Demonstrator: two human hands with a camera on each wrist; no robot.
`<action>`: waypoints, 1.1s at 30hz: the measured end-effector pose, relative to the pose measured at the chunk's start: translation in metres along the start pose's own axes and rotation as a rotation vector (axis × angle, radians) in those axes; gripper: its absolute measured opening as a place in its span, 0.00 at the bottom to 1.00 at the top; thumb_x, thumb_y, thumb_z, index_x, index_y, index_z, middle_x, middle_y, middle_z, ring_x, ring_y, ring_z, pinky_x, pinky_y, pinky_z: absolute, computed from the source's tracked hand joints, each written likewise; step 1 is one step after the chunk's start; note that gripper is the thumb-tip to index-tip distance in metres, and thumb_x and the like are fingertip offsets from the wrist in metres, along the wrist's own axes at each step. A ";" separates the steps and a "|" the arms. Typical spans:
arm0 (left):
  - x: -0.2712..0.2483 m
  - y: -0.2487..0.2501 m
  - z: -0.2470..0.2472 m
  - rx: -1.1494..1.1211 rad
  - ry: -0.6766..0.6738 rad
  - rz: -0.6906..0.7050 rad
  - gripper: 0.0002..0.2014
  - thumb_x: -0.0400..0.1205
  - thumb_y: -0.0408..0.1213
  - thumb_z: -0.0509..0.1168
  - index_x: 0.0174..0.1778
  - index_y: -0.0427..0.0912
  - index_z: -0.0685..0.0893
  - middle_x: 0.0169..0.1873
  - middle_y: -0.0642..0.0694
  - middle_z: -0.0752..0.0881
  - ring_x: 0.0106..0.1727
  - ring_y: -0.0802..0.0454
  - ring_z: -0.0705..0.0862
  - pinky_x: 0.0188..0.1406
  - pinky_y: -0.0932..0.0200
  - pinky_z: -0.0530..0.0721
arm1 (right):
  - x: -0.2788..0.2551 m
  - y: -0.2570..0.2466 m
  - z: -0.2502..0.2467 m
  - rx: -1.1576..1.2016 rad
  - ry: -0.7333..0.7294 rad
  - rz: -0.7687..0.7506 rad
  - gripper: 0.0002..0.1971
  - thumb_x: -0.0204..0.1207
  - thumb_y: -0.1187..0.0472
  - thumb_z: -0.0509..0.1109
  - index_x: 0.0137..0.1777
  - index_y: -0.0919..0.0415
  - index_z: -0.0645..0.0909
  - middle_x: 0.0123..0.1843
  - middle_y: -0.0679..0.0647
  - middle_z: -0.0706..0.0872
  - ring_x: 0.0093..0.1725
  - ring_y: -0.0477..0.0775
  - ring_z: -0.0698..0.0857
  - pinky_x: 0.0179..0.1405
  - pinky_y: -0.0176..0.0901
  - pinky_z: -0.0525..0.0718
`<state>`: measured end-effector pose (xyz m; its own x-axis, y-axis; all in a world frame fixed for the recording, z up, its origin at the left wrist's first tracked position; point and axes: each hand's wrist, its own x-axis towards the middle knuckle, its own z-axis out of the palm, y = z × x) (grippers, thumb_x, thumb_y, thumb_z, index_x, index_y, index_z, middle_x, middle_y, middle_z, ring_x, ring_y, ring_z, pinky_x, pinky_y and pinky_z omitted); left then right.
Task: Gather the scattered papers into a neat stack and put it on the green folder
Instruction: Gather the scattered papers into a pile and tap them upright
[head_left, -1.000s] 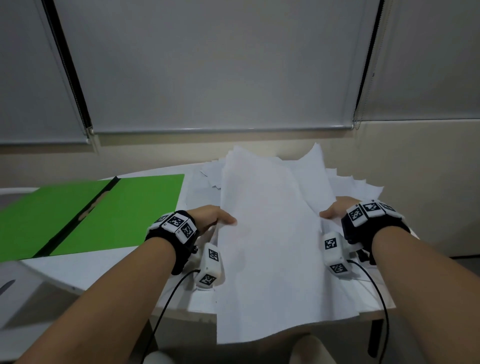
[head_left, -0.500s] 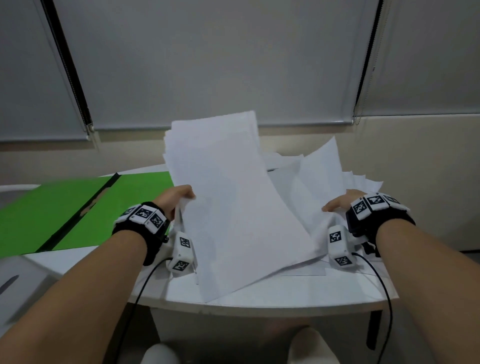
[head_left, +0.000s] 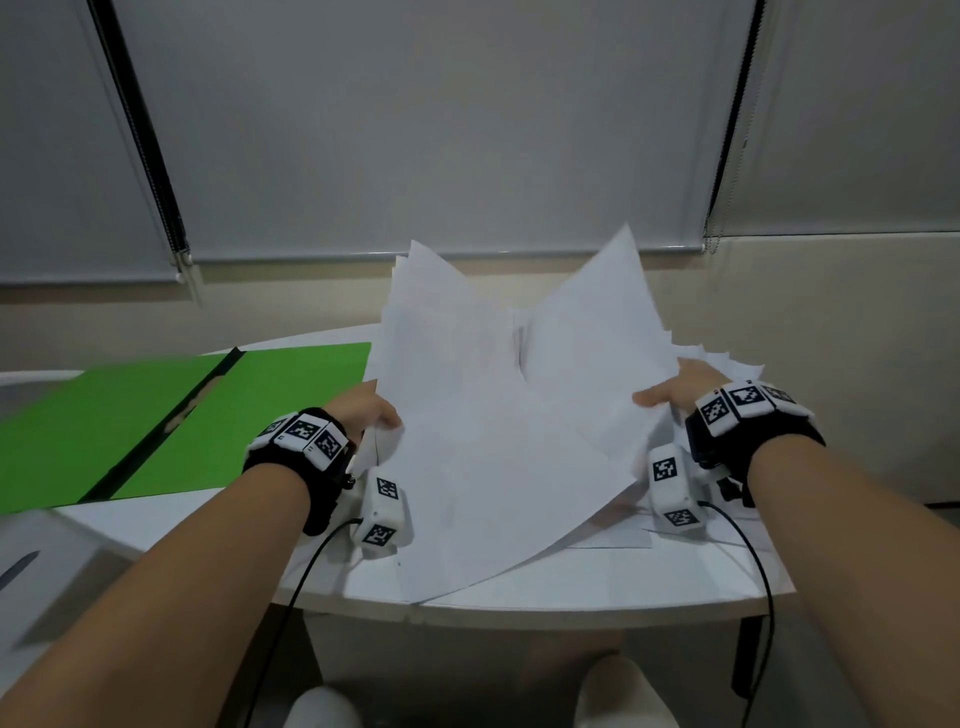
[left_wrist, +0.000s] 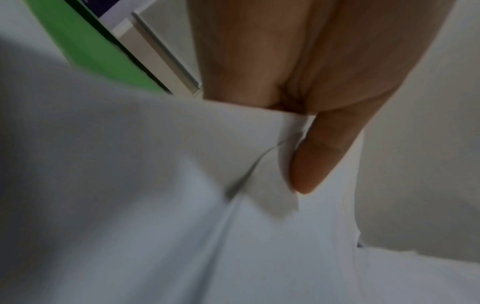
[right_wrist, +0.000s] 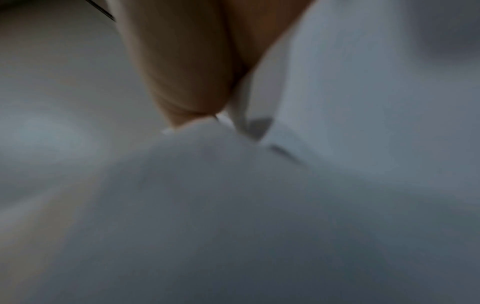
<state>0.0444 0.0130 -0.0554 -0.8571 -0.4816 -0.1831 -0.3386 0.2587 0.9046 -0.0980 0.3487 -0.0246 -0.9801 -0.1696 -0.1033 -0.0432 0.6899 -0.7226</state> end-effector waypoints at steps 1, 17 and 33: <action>-0.004 0.003 0.001 -0.020 0.003 0.012 0.19 0.76 0.14 0.59 0.64 0.27 0.77 0.61 0.30 0.81 0.63 0.34 0.80 0.63 0.46 0.80 | -0.002 -0.001 -0.004 0.043 0.042 -0.029 0.24 0.71 0.66 0.75 0.67 0.65 0.77 0.64 0.59 0.84 0.63 0.63 0.82 0.61 0.47 0.75; -0.022 0.014 0.015 0.479 0.084 -0.068 0.25 0.82 0.29 0.62 0.75 0.27 0.67 0.74 0.33 0.71 0.75 0.37 0.72 0.73 0.50 0.71 | -0.020 -0.060 -0.045 0.666 0.793 -0.293 0.21 0.74 0.75 0.59 0.65 0.64 0.78 0.62 0.60 0.85 0.62 0.60 0.84 0.56 0.39 0.80; -0.022 0.005 0.015 -0.454 -0.174 -0.073 0.18 0.83 0.52 0.58 0.53 0.42 0.85 0.48 0.38 0.91 0.40 0.44 0.91 0.43 0.53 0.89 | -0.023 -0.043 0.052 -0.210 -0.220 -0.162 0.21 0.80 0.65 0.65 0.71 0.69 0.72 0.70 0.64 0.79 0.69 0.65 0.77 0.70 0.52 0.74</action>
<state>0.0557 0.0380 -0.0525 -0.9026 -0.3276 -0.2793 -0.2304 -0.1805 0.9562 -0.0637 0.2867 -0.0270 -0.8930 -0.4205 -0.1604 -0.2561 0.7678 -0.5873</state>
